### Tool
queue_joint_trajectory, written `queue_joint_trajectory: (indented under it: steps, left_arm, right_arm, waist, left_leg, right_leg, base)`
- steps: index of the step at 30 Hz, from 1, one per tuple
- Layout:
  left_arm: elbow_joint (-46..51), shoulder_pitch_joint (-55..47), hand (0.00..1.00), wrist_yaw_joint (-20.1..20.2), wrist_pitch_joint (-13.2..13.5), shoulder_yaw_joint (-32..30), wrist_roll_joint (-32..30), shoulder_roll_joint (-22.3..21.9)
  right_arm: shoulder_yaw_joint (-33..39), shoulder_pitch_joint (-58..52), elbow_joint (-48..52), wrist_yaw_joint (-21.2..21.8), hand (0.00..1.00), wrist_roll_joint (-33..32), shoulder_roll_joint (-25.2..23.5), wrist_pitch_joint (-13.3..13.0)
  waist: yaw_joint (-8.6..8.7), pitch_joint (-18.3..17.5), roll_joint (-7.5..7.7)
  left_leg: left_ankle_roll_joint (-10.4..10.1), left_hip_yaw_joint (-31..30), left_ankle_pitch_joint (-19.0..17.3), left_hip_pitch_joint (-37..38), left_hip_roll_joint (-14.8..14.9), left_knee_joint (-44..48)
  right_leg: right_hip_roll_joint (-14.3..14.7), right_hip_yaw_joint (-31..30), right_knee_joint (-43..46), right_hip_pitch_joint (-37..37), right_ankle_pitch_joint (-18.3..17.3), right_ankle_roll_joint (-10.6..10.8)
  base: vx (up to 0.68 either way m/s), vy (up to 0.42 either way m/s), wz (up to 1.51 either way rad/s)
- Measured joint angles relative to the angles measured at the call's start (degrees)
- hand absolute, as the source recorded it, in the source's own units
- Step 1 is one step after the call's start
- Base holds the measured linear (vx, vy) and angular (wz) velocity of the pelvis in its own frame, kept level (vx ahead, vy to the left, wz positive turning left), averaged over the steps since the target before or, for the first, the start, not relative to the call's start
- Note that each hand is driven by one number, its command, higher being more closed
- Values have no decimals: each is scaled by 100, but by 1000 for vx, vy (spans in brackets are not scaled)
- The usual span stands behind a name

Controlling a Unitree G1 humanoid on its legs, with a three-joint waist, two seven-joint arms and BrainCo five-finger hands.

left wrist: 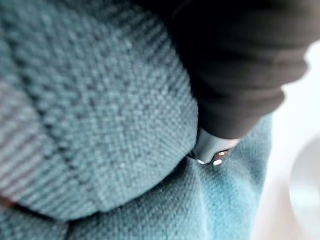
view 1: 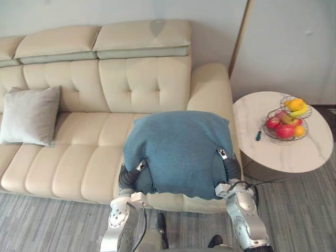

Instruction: Pick up cushions and gather them together orderly.

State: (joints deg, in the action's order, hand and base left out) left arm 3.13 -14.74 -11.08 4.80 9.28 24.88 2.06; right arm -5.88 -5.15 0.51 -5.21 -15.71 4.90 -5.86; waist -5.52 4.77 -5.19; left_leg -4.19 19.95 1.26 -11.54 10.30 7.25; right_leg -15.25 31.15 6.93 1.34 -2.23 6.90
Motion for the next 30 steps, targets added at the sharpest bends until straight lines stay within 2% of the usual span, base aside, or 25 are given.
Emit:
queue_joint_trajectory:
  steps: [2, 4, 6, 8, 9, 10, 11, 12, 13, 14, 15, 16, 17, 18, 20, 21, 22, 24, 25, 26, 27, 28, 29, 30]
  left_arm:
    - [-256, 54, 100, 0, -2, 8, 13, 117]
    - [-418, 55, 100, 1, -8, 29, 16, 183]
    - [-491, 47, 100, 2, -17, 85, 19, 188]
    - [-507, 41, 100, 10, -18, 148, 38, 166]
    - [-598, 36, 100, 12, -18, 192, 86, 126]
    - [-632, 32, 100, 14, -27, 206, 129, 131]
    - [-632, 36, 100, 15, -28, 212, 131, 156]
    - [-629, 35, 100, 15, -28, 206, 132, 187]
    - [-630, 28, 100, 5, -32, 192, 155, 200]
    - [-592, 28, 100, 2, -34, 191, 171, 214]
    - [-588, 24, 100, 2, -33, 192, 175, 227]
    - [-587, 15, 100, 3, -45, 192, 173, 238]
    - [-515, -6, 100, 3, -67, 217, 170, 239]
    - [-477, -5, 100, 4, -74, 239, 167, 242]
    - [-211, -8, 100, 5, -153, 266, 153, 212]
    - [-93, -12, 100, 5, -176, 266, 115, 201]
    - [-60, -14, 100, 6, -189, 266, 111, 184]
    - [100, -65, 100, 10, -198, 265, 112, 169]
    - [197, -135, 100, 14, -199, 265, 115, 162]
    - [244, -186, 100, 20, -199, 265, 115, 157]
    - [348, -281, 100, 28, -203, 263, 115, 137]
    - [398, -325, 100, 34, -205, 264, 114, 124]
    - [414, -328, 100, 50, -204, 265, 115, 132]
    - [409, -329, 100, 90, -214, 265, 114, 122]
  right_arm:
    - [-8, 69, -342, -6, 100, 5, -44, 5]
    - [-2, 65, -551, -20, 100, 3, -94, 43]
    - [51, 27, -642, -72, 100, 0, -157, 51]
    - [143, 14, -721, -97, 100, -9, -151, 51]
    - [185, 15, -894, -120, 100, -18, -126, 50]
    - [183, 23, -1050, -149, 100, -18, -132, 50]
    - [183, 23, -1082, -162, 100, -16, -137, 55]
    - [173, 23, -1101, -171, 100, -13, -156, 72]
    - [176, 22, -1106, -177, 100, -18, -245, 82]
    - [177, 7, -1045, -196, 100, -19, -283, 85]
    - [177, -1, -1021, -197, 100, -19, -294, 86]
    - [179, -1, -1001, -194, 100, -27, -294, 86]
    - [180, -9, -884, -195, 100, -55, -267, 87]
    - [188, -16, -824, -197, 100, -59, -252, 86]
    - [261, -75, -515, -218, 100, -62, -246, 84]
    - [270, -177, -355, -222, 100, -68, -246, 84]
    - [278, -229, -312, -224, 100, -70, -245, 84]
    - [252, -415, -106, -249, 100, -112, -273, 88]
    - [225, -459, 85, -255, 100, -124, -256, 89]
    - [222, -453, 152, -254, 100, -123, -254, 89]
    - [213, -468, 310, -255, 100, -123, -251, 90]
    - [213, -484, 366, -255, 100, -123, -255, 90]
    - [222, -491, 364, -258, 100, -123, -272, 90]
    - [238, -510, 365, -260, 100, -134, -267, 90]
  waist:
    - [39, -121, 246]
    - [49, -190, 364]
    - [62, -193, 380]
    - [42, -154, 369]
    - [23, -133, 328]
    - [25, -141, 311]
    - [27, -115, 330]
    - [33, -42, 344]
    - [82, 61, 314]
    - [98, 133, 351]
    - [102, 139, 375]
    - [137, 124, 409]
    - [234, 85, 489]
    - [258, 63, 521]
    - [258, 46, 566]
    - [279, 52, 535]
    - [278, 60, 494]
    - [239, 66, 465]
    - [199, 64, 485]
    - [185, 69, 480]
    - [149, 85, 462]
    - [90, 101, 483]
    - [32, 95, 485]
    - [26, 72, 493]
  left_leg:
    - [177, -28, -29, 6, -410, -9]
    - [272, -170, -79, 35, -621, -1]
    - [350, -341, -130, 71, -771, 42]
    - [449, -426, -490, -69, -825, 557]
    - [494, -431, -720, -41, -844, 750]
    - [627, -376, -837, 93, -972, 733]
    - [656, -313, -861, 183, -1035, 673]
    - [686, -289, -879, 316, -1104, 575]
    - [707, -314, -892, 460, -1087, 484]
    - [714, -326, -889, 576, -1104, 370]
    - [697, -337, -877, 620, -1125, 304]
    - [652, -353, -849, 672, -1146, 197]
    - [590, -363, -800, 765, -1278, -43]
    - [567, -360, -739, 781, -1346, -130]
    - [780, -418, -637, 838, -1641, -261]
    - [896, -475, -655, 847, -1717, -141]
    - [939, -523, -717, 840, -1706, -20]
    - [769, -586, -951, 695, -1594, 673]
    - [679, -457, -1006, 339, -1478, 1525]
    - [678, -403, -1006, 186, -1414, 1882]
    - [665, -317, -1021, -85, -1255, 2622]
    - [531, -297, -1183, -287, -1068, 3123]
    - [595, -323, -1369, -362, -832, 3337]
    - [506, -457, -1554, -358, -397, 3274]
  right_leg:
    - [-282, 8, -292, -154, 275, 124]
    - [-425, 107, -395, -342, 462, 229]
    - [-523, 305, -390, -540, 591, 244]
    - [-711, 307, -87, -592, 606, 220]
    - [-915, 222, 516, -429, 608, 215]
    - [-1273, 117, 1289, -128, 632, -8]
    - [-1432, 115, 1658, 33, 633, -423]
    - [-1606, -2, 2212, 316, 637, -1049]
    - [-1283, -723, 2959, 755, 104, -569]
    - [-968, -996, 3323, 935, -241, -453]
    - [-760, -1096, 3428, 1013, -415, -340]
    - [-368, -1254, 3457, 1101, -697, -106]
    - [187, -1231, 3064, 1115, -992, 0]
    - [293, -1201, 2863, 1096, -1028, -113]
    - [577, -1376, 2117, 1062, -1097, -450]
    - [699, -1751, 1925, 954, -1142, -599]
    - [753, -1895, 1857, 870, -1161, -611]
    - [822, -1960, 1502, 459, -1165, -604]
    - [817, -1883, 1293, 245, -1158, -611]
    - [816, -1872, 1230, 202, -1158, -611]
    - [805, -1867, 1104, 10, -1153, -614]
    - [810, -1851, 1041, -79, -1147, -610]
    - [820, -1861, 1035, -139, -1147, -611]
    - [823, -1861, 960, -244, -1147, -611]
  base:
    - [92, 296, 34]
    - [73, 206, 45]
    - [59, 170, 55]
    - [17, 175, 35]
    - [-19, 240, 1]
    - [-8, 282, -9]
    - [9, 287, -19]
    - [35, 292, -16]
    - [27, 212, -11]
    - [30, 199, -3]
    - [29, 125, 2]
    - [74, 147, 23]
    - [87, 124, 30]
    - [102, 84, 33]
    - [147, 51, 28]
    - [211, 53, 38]
    - [209, 42, 47]
    - [167, 31, 49]
    - [154, 5, 42]
    - [116, 1, 25]
    - [142, 46, -1]
    - [140, 73, -17]
    - [153, 68, -20]
    - [124, 77, -15]
